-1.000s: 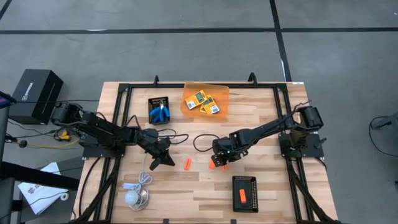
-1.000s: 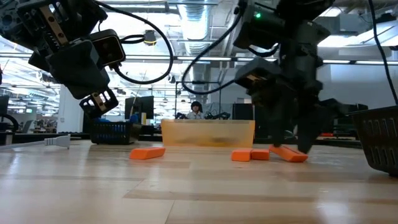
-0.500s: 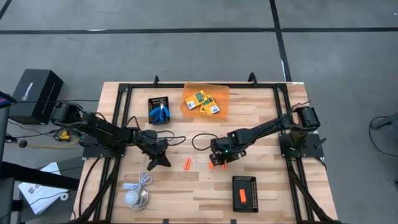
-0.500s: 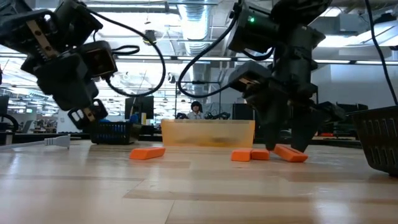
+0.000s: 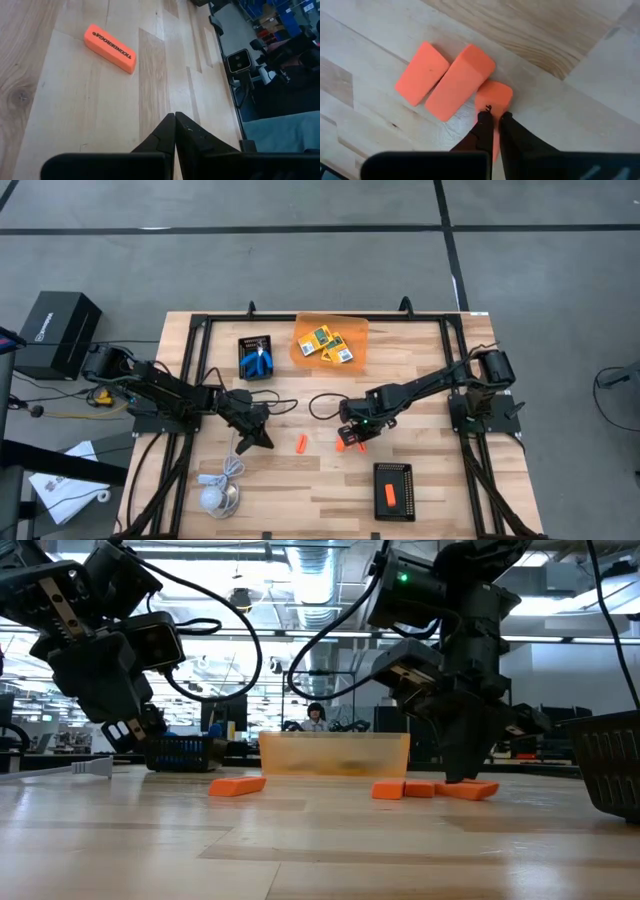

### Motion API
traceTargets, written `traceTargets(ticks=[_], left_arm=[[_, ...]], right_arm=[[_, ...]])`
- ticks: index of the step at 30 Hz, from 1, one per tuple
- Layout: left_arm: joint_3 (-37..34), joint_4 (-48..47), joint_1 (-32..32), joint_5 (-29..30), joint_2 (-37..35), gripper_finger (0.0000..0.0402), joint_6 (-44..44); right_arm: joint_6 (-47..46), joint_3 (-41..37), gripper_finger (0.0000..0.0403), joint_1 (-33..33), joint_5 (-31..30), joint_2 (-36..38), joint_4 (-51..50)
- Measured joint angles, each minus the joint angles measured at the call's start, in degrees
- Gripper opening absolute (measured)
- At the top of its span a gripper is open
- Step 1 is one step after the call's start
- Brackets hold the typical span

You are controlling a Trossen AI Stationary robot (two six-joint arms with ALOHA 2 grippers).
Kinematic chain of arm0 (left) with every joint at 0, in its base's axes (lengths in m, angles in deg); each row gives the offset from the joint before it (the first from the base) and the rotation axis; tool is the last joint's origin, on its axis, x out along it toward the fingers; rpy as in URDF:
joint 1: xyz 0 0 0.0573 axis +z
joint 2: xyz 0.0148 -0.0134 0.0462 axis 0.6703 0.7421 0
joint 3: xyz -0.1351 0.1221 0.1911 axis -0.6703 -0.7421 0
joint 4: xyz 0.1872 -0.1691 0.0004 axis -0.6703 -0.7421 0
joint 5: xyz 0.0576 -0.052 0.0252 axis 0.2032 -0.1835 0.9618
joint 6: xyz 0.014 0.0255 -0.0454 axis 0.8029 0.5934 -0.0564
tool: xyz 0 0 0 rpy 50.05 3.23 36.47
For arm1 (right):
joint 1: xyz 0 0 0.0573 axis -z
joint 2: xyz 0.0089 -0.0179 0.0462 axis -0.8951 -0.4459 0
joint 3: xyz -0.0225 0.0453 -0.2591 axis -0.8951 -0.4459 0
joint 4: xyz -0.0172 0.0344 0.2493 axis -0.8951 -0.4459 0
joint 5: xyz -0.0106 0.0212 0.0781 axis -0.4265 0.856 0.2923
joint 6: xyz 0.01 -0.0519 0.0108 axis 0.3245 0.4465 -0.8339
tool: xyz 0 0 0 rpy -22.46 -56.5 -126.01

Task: Pick & Place School Supplies
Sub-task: Put the eraser into the bottom black bin

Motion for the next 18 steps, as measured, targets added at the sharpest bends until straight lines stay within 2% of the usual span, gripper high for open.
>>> traceTargets(ticks=[6, 9, 12, 18], left_arm=[[0.0, 1.0, 0.0, 0.0, 0.0, 0.0002, -0.1], [0.0, 1.6, 0.0, 0.0, 0.0, 0.0002, -0.1], [0.0, 2.0, 0.0, 0.0, 0.0, 0.0002, -0.1], [0.1, 3.0, 0.0, 0.3, 0.0, 0.0002, -0.4]], right_arm=[[1.0, -0.2, 0.0001, -0.1, -1.1, 1.8, 0.2], [0.6, -0.2, 0.0001, -0.1, -5.5, 3.8, 1.2], [-0.2, -0.2, 0.0003, 0.6, -8.4, 8.6, 0.2], [-2.0, -0.2, 0.0002, 0.6, -10.1, 17.2, -3.2]])
